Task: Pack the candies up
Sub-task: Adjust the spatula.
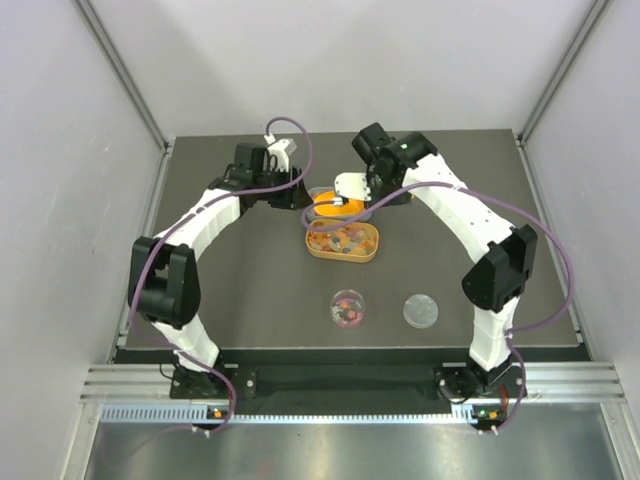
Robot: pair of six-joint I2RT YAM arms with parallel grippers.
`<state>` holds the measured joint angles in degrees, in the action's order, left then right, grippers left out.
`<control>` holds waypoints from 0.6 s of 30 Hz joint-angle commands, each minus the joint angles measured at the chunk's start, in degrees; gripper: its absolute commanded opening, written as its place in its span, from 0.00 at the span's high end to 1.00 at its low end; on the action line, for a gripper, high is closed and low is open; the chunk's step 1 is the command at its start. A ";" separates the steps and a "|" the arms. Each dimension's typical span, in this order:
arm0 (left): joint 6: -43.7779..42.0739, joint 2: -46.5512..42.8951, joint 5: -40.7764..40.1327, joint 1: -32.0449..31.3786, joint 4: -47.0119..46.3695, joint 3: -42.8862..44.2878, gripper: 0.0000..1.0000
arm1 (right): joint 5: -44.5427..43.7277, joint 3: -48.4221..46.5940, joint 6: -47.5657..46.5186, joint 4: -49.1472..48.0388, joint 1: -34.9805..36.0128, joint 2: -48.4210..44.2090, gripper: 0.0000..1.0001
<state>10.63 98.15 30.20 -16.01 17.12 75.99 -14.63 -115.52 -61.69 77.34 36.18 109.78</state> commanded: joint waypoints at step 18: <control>-4.75 -5.95 -4.01 -0.78 4.85 2.42 0.41 | 1.54 7.69 4.47 -5.27 -0.32 -2.20 1.00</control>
<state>7.57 96.88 26.02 -16.91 21.67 77.91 -12.78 -106.52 -58.85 75.02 36.18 108.07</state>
